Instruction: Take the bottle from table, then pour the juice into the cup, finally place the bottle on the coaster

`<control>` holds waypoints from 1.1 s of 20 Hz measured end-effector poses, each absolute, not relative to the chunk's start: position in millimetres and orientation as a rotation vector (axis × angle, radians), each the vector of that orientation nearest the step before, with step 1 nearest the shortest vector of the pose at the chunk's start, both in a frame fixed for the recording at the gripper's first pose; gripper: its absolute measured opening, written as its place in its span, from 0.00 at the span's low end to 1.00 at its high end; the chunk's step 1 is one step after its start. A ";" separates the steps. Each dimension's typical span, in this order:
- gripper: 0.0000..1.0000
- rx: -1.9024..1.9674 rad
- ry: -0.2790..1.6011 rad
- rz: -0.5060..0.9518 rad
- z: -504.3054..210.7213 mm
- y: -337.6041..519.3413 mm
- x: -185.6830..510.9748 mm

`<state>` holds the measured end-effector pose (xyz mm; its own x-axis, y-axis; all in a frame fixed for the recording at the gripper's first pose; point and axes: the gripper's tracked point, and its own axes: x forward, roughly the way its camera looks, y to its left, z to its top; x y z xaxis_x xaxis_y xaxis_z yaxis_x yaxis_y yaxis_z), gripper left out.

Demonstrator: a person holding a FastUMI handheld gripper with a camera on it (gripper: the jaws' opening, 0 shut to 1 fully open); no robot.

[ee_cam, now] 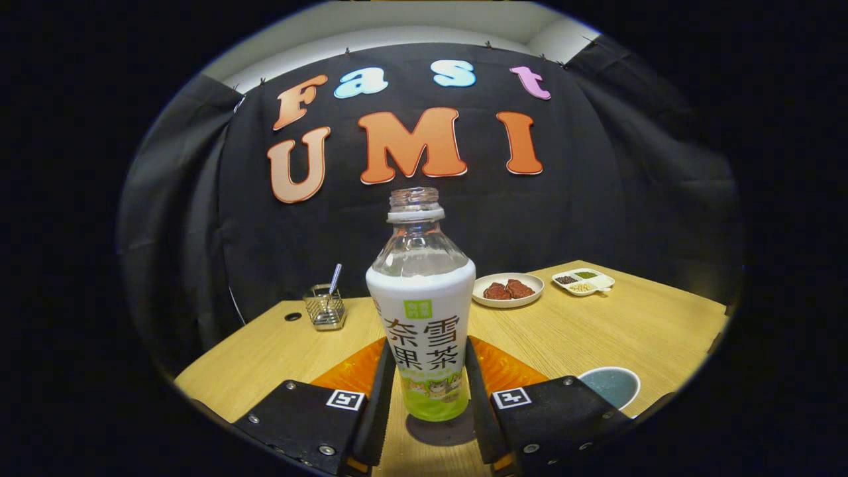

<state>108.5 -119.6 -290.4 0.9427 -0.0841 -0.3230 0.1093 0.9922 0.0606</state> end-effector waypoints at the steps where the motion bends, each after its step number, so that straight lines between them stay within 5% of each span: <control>1: 0.56 0.055 0.349 -0.102 -297.8 -120.3 109.5; 10: 0.56 0.015 0.466 -0.119 -325.6 -118.0 102.6; 13: 0.68 0.038 0.470 -0.139 -326.2 -121.3 99.0; 16: 0.97 0.046 0.470 -0.146 -322.5 -121.4 91.1; 22: 0.97 0.115 0.388 -0.153 -282.7 -113.3 68.6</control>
